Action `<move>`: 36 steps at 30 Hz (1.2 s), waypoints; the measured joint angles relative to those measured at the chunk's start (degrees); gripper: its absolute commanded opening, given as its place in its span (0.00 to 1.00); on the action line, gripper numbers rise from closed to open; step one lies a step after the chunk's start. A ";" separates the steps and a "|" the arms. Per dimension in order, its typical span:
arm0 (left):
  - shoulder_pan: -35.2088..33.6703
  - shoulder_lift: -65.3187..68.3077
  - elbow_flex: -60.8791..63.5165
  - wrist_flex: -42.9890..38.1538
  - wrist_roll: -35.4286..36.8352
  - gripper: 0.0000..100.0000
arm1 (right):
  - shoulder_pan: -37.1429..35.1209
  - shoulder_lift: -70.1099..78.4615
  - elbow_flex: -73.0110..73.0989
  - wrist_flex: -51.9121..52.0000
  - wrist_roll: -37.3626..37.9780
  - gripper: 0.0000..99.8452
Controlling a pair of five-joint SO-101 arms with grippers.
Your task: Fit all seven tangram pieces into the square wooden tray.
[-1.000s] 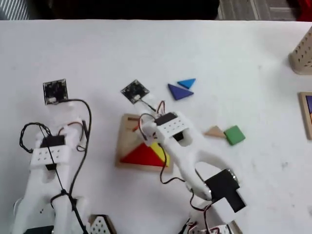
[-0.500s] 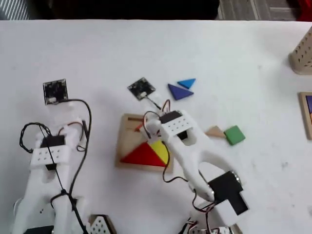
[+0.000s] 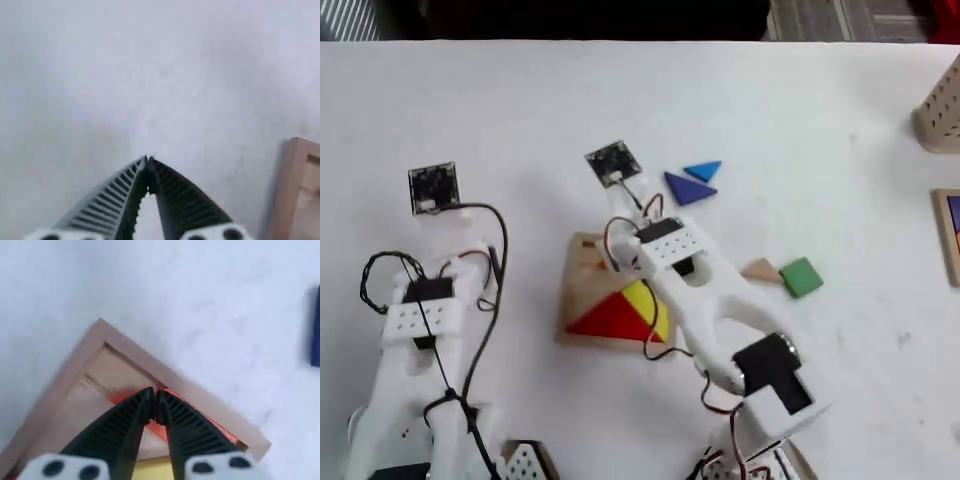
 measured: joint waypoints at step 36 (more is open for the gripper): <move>0.00 0.00 0.00 0.00 0.00 0.03 | -4.66 2.64 -2.73 0.35 -3.69 0.02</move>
